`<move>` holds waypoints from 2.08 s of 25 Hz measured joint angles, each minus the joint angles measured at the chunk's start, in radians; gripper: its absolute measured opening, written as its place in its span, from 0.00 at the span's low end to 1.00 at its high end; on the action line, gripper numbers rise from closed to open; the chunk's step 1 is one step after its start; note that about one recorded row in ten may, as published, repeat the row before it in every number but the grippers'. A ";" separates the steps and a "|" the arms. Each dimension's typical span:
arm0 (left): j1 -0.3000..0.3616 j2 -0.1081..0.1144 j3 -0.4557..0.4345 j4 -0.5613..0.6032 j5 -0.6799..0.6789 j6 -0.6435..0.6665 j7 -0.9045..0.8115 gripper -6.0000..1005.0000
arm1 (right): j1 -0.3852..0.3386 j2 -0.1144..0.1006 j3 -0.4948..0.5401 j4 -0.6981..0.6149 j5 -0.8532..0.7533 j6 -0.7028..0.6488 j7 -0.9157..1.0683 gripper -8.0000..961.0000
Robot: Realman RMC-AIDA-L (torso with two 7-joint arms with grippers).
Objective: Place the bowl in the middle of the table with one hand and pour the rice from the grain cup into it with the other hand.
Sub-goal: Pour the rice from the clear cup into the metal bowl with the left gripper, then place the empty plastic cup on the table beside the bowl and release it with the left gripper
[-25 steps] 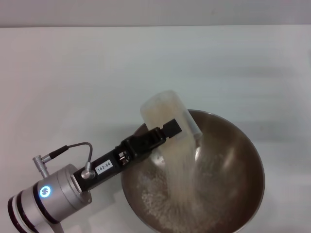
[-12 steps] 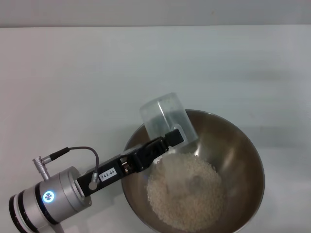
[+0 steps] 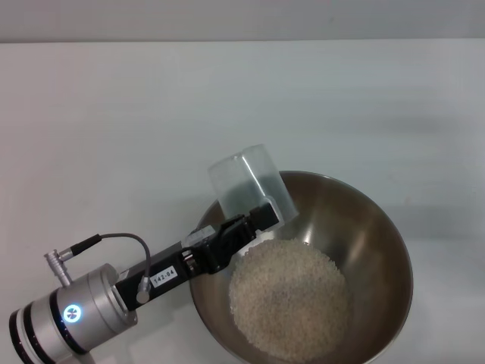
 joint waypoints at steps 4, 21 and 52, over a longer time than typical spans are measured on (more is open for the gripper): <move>0.008 0.001 0.000 0.000 -0.002 0.005 0.000 0.10 | 0.000 0.003 0.000 -0.005 0.000 0.000 0.000 0.58; 0.028 -0.005 -0.251 -0.099 -0.016 0.047 -0.935 0.12 | 0.022 0.009 -0.012 -0.010 -0.037 0.086 0.014 0.58; 0.087 -0.006 -0.338 -0.193 -0.489 -0.560 -1.670 0.16 | 0.024 0.016 -0.037 -0.037 -0.076 0.037 0.113 0.58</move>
